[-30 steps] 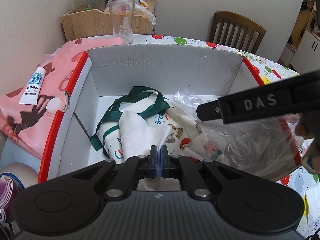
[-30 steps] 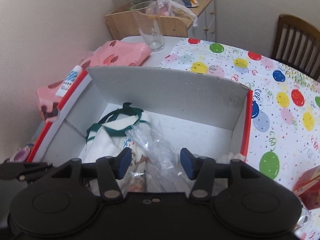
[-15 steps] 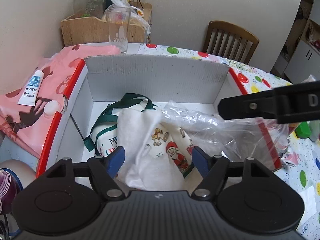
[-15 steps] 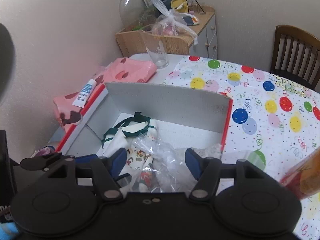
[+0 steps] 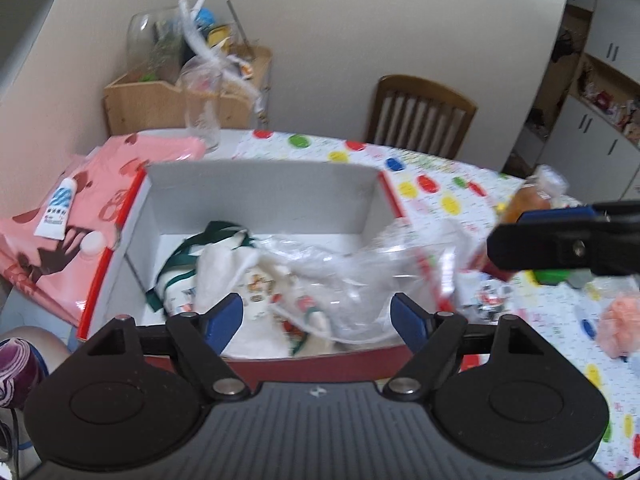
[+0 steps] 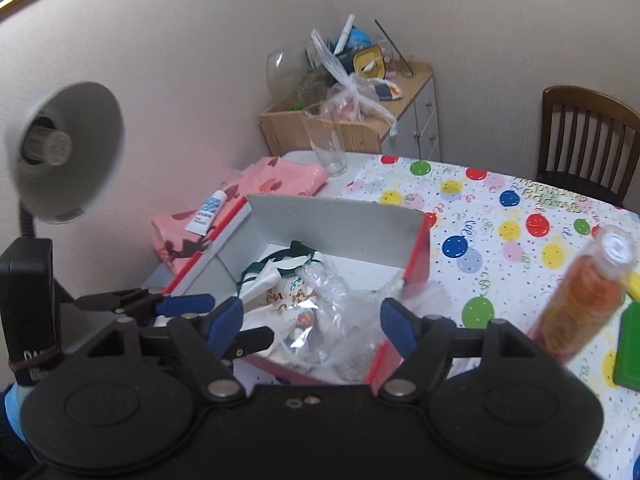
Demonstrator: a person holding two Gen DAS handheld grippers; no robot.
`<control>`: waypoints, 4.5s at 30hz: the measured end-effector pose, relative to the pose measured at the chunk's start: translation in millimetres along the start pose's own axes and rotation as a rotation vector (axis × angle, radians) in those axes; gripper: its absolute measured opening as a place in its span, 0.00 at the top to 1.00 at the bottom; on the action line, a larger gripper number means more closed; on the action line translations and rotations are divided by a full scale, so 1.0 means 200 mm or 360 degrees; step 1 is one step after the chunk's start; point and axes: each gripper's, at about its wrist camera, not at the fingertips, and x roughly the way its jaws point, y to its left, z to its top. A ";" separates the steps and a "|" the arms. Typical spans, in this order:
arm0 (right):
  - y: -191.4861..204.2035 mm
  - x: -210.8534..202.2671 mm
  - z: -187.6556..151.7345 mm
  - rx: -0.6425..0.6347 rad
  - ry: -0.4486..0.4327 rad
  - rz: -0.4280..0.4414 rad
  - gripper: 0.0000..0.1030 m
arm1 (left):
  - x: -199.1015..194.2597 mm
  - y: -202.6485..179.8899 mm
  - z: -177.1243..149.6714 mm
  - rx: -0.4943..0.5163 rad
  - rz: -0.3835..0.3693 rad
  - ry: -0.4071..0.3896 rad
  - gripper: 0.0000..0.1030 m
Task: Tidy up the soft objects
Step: 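Move both tools back toward the table center, then grasp the panda wet-wipes pack with the left gripper while the right gripper grasps the white napkin, then carry the wipes pack and napkin into the red box and release both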
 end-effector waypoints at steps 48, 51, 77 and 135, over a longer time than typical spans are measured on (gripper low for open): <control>-0.84 -0.47 -1.14 0.0029 0.0201 -0.0388 0.12 | 0.53 -1.05 -0.22 0.0140 -0.0135 0.0147 0.00; -0.83 -0.43 -1.13 -0.0021 0.0218 -0.0362 0.12 | 0.59 -1.06 -0.23 0.0147 -0.0102 0.0153 0.00; -0.79 -0.26 -1.12 -0.0177 0.0324 -0.0274 0.19 | 0.85 -0.90 -0.19 -0.0320 0.0062 0.0246 0.16; -0.69 -0.67 -0.63 0.0151 -0.0087 -0.0283 0.96 | 0.10 -0.70 -0.06 -0.0333 -0.0312 0.0059 0.85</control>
